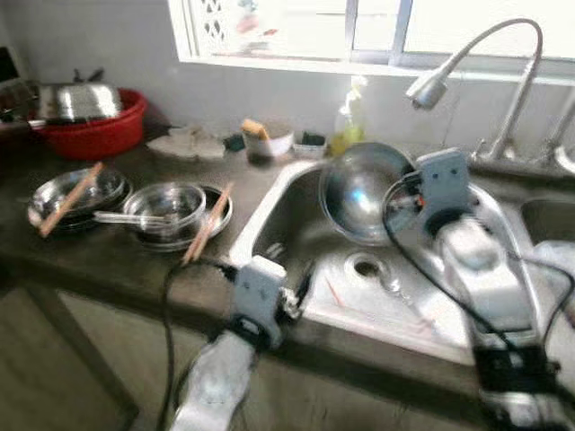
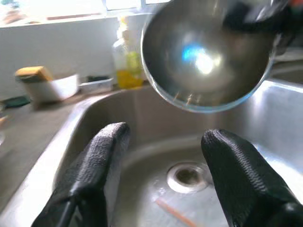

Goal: Kitchen organization

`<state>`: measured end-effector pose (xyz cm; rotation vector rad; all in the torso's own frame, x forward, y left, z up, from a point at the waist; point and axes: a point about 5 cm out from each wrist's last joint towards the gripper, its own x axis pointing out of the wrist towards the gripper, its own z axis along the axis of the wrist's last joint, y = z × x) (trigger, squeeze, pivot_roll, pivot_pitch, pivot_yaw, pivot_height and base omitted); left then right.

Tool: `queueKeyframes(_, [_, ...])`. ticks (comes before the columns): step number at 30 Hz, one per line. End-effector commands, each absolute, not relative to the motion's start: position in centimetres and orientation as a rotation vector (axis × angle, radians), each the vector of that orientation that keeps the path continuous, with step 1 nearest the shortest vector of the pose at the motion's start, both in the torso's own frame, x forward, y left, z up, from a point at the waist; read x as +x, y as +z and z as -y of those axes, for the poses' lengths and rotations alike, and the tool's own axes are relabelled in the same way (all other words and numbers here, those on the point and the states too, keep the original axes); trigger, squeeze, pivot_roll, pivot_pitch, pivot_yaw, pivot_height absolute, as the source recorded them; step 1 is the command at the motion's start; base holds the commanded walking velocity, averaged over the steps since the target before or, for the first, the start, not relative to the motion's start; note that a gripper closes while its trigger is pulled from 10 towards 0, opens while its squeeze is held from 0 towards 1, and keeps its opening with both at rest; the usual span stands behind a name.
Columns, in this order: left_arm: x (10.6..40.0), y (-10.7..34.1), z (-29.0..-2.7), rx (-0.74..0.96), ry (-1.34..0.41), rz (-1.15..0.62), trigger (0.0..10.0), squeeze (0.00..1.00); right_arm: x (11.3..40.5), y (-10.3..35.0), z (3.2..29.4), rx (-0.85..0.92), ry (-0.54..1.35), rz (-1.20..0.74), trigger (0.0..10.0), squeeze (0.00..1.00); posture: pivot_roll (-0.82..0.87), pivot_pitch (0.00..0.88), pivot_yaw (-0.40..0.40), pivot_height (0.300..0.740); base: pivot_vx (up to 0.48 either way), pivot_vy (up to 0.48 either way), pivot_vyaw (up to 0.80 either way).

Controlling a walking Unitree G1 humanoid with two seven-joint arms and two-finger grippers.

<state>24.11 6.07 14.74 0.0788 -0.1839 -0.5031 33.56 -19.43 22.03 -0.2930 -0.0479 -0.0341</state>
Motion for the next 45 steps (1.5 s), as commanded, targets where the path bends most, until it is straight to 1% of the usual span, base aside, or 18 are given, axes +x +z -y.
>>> queueKeyframes(1, [24.3,15.0,-6.7,0.097,-0.482,0.192,10.0,0.00,34.2,22.9,18.5,-0.283,0.006,0.052,10.0,0.00,0.01,0.000,-0.036,0.740,0.000,0.000,0.00])
queueKeyframes(4, [24.2,14.9,-6.7,0.100,-0.483,0.189,10.0,0.00,34.8,22.0,18.6,-0.262,0.041,-0.052,10.0,0.00,0.01,0.000,-0.040,0.740,0.000,0.000,0.00])
queueKeyframes(5, [24.2,14.9,-6.7,0.100,-0.483,0.189,10.0,0.00,34.8,22.0,18.6,-0.262,0.041,-0.052,10.0,0.00,0.01,0.000,-0.040,0.740,0.000,0.000,0.00])
queueKeyframes(6, [24.1,14.9,-6.6,0.098,-0.482,0.188,10.0,0.00,35.1,21.3,18.8,-0.255,0.065,-0.119,10.0,0.00,0.01,0.000,-0.042,0.740,0.000,0.000,0.00])
queueKeyframes(12, [24.0,14.8,-6.5,0.098,-0.483,0.182,10.0,0.00,35.4,18.9,19.1,-0.251,0.130,-0.285,10.0,0.00,0.01,0.000,-0.045,0.740,0.000,0.000,0.00])
queueKeyframes(13, [23.9,14.7,-6.5,0.096,-0.482,0.180,10.0,0.00,35.5,18.3,18.9,-0.257,0.171,-0.310,10.0,0.00,0.01,0.000,-0.045,0.740,0.000,0.000,0.00])
queueKeyframes(16, [23.8,14.8,-6.5,0.095,-0.481,0.179,10.0,0.00,35.6,17.7,18.6,-0.232,0.211,-0.347,10.0,0.00,0.01,0.000,-0.045,0.740,0.000,0.000,0.00])
queueKeyframes(19, [23.7,14.8,-6.5,0.093,-0.482,0.176,10.0,0.00,35.8,16.0,17.6,-0.159,0.308,-0.440,10.0,0.00,0.02,0.000,-0.051,0.740,0.000,0.000,0.00])
queueKeyframes(24, [23.5,14.7,-6.5,0.092,-0.479,0.171,10.0,0.00,36.1,14.0,16.4,-0.144,0.395,-0.534,10.0,0.00,0.02,0.000,-0.059,0.740,0.000,0.000,0.00])
queueKeyframes(29, [23.5,14.7,-6.5,0.091,-0.474,0.170,10.0,0.00,36.0,13.0,15.5,-0.144,0.446,-0.578,10.0,0.00,0.03,0.000,-0.064,0.740,0.000,0.000,0.00])
queueKeyframes(30, [23.5,14.7,-6.5,0.091,-0.472,0.170,10.0,0.00,36.0,12.8,15.4,-0.156,0.459,-0.587,10.0,0.18,0.03,0.000,-0.066,0.740,0.000,0.000,0.00])
queueKeyframes(31, [23.5,14.7,-6.5,0.092,-0.471,0.170,10.0,0.00,36.0,12.6,15.3,-0.165,0.467,-0.594,10.0,0.18,0.03,0.000,-0.066,0.740,0.000,0.000,0.00])
queueKeyframes(32, [23.5,14.7,-6.5,0.091,-0.469,0.170,10.0,0.00,36.0,12.5,15.3,-0.178,0.473,-0.599,10.0,1.00,0.03,0.000,-0.066,0.740,0.000,0.000,0.00])
queueKeyframes(45, [23.6,14.8,-6.5,0.091,-0.463,0.175,10.0,0.00,36.2,13.3,16.1,-0.135,0.420,-0.534,10.0,1.00,0.02,0.000,-0.060,0.740,0.000,0.000,0.00])
